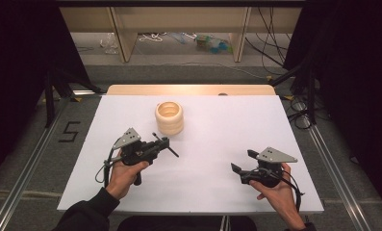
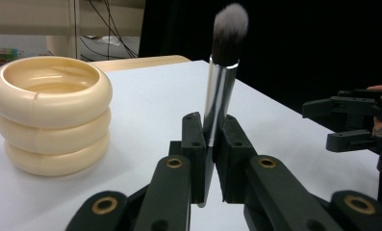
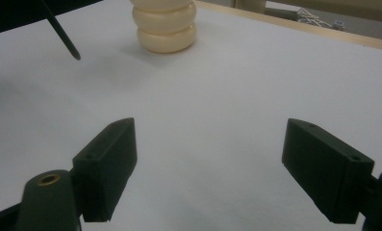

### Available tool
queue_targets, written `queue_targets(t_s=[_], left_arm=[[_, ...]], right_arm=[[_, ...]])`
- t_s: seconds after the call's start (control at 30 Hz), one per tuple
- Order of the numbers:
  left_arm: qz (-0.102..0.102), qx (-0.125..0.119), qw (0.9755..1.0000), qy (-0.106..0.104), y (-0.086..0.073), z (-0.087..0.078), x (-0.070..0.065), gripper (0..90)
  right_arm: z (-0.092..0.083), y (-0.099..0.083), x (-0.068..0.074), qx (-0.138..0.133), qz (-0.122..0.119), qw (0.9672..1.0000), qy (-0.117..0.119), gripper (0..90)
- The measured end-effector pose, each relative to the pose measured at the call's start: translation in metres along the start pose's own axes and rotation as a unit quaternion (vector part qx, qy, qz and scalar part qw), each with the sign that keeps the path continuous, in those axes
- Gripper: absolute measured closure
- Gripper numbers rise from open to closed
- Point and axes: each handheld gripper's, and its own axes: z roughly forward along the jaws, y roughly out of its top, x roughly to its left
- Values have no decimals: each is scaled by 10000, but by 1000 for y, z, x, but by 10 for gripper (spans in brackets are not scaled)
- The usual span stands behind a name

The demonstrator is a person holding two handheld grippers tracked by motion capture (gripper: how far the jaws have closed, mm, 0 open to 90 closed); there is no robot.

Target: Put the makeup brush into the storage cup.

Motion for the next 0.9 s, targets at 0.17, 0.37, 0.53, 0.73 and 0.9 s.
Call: queue_targets(t_s=[0.17, 0.37, 0.53, 0.73, 0.9], left_arm=[[2, 65, 9999, 78, 9, 1, 4, 831], [-105, 126, 9995, 256, 24, 1, 18, 831], [-116, 64, 9988, 474, 38, 0, 29, 831], [-80, 44, 9978, 655, 53, -1, 37, 830], [-104, 44, 9970, 760, 61, 0, 42, 831]], right_arm=[[-4, -2, -1, 0, 41, 10000, -36, 201], [-10, -4, -3, 51, 72, 9999, -115, 200], [-10, -6, -6, -8, 10, 9999, -172, 193], [-14, -6, -6, 84, 132, 9997, -181, 187], [-16, -8, -7, 38, 45, 9996, -293, 186]])
